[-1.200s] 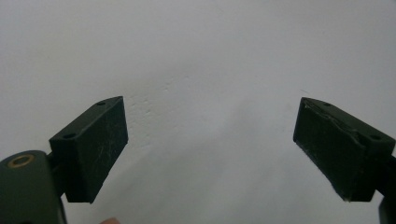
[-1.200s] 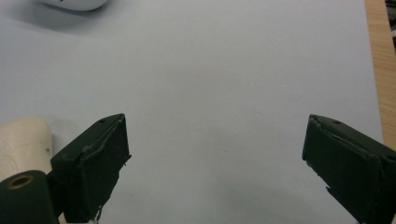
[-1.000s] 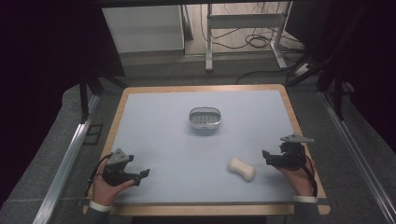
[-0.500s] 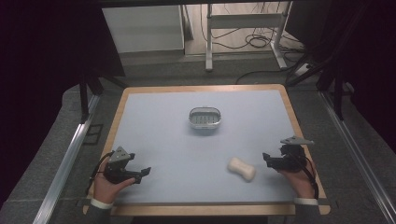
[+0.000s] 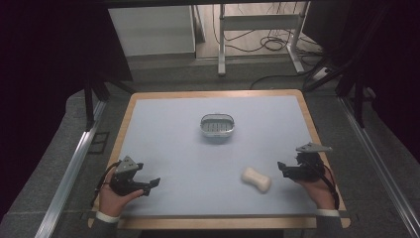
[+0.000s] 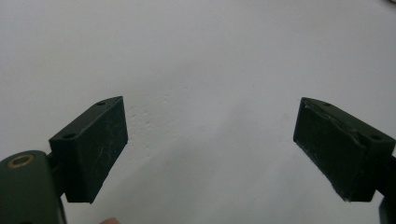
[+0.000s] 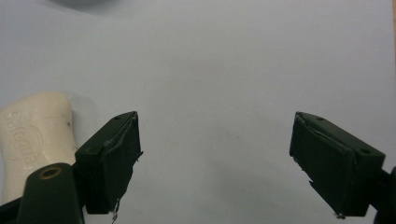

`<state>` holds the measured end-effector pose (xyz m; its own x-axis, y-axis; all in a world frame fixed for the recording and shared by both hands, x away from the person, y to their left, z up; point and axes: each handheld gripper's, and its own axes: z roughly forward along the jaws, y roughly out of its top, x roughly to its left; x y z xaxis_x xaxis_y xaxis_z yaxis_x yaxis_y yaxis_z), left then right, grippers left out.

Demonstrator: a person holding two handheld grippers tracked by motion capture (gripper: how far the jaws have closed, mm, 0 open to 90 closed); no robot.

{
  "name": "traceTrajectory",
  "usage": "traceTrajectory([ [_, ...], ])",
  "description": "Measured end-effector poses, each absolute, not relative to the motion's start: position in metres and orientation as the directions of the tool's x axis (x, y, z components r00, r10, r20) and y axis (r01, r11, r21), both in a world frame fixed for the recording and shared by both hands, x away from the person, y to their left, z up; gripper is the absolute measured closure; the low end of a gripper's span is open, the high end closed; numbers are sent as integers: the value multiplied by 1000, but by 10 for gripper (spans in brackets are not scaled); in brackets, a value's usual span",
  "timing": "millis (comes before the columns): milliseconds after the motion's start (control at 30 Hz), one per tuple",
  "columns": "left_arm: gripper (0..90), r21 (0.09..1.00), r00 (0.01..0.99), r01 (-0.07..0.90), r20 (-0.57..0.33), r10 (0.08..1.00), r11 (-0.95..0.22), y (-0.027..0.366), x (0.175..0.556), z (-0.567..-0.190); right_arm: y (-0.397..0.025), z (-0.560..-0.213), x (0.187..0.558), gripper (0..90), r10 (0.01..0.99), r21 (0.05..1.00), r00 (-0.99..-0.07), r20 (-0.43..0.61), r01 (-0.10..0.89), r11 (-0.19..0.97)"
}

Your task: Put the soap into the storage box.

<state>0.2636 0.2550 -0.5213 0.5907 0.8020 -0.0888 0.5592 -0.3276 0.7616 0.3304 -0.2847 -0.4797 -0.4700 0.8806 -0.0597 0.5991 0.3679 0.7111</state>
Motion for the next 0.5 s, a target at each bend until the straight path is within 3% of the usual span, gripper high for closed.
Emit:
traceTrajectory([
  [500,104,763,597,555,-90,797,-330,253,262,-520,-259,-458,335,177,807,631,-578,-122,582,512],
])
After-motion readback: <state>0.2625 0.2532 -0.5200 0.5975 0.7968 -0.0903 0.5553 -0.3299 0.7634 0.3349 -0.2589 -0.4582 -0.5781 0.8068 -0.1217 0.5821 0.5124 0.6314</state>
